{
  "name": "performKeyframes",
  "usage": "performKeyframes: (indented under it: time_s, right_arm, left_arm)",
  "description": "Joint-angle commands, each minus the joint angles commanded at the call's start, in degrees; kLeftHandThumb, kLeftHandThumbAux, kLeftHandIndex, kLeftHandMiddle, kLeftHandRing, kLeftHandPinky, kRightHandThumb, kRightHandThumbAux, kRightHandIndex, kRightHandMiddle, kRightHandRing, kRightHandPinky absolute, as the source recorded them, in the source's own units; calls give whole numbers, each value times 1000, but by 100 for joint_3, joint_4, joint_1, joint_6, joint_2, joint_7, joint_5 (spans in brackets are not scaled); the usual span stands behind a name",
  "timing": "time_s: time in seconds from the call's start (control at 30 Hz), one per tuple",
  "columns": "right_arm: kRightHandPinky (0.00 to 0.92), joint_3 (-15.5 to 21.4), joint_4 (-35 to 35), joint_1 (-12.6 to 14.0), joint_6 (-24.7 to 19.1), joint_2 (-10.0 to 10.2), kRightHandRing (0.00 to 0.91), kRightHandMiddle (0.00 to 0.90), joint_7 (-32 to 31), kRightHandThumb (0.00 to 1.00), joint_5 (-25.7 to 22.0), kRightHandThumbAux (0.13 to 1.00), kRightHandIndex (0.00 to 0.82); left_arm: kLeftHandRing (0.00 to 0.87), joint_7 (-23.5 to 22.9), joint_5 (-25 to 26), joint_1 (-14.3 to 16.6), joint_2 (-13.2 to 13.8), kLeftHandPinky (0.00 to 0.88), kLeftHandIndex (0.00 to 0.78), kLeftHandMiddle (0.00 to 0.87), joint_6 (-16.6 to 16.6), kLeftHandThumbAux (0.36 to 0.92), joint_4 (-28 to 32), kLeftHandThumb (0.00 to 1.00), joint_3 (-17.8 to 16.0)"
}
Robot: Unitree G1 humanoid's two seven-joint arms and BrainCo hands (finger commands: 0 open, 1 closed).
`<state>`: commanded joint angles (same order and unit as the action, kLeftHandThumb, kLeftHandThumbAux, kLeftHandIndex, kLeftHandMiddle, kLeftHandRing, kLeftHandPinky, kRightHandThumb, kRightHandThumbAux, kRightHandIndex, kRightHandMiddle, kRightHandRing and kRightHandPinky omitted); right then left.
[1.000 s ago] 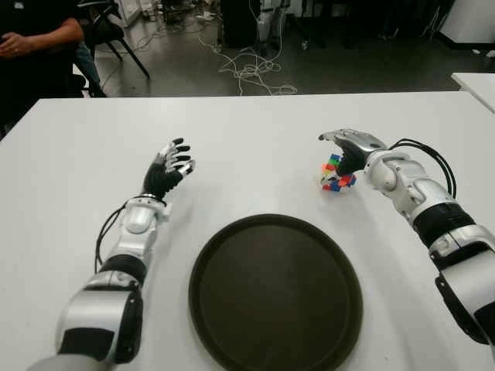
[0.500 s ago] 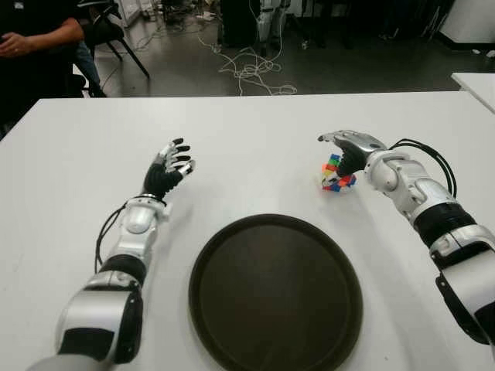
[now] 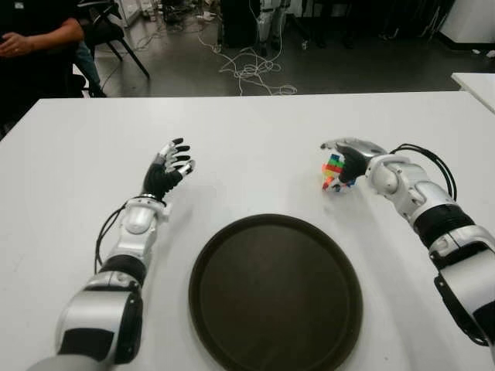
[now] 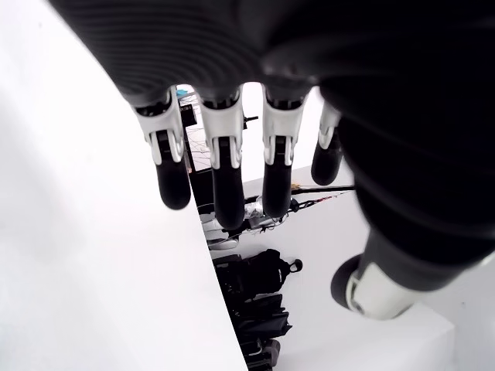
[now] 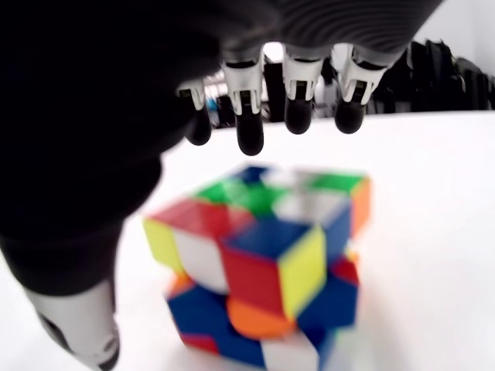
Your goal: Pick up the Rubik's Cube and put it in the plate
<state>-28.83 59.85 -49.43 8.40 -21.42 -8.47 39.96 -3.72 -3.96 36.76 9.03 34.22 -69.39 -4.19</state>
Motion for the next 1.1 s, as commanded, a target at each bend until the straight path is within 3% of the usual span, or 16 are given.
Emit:
performKeyframes:
  time_s: [0.5,1.1]
  right_arm:
    - [20,-86,370,-130,-117,102,0,0,1,0,-5,767,0]
    - [42,67,556,-91,43,96,0,0,520,0,-96,794,0]
  left_arm:
    - [199,-108,39,-21,19,191,111,199,46,707,33,168,-25]
    - [189,-97,53,-55,12,169,105,197,3,727,87,164,-39]
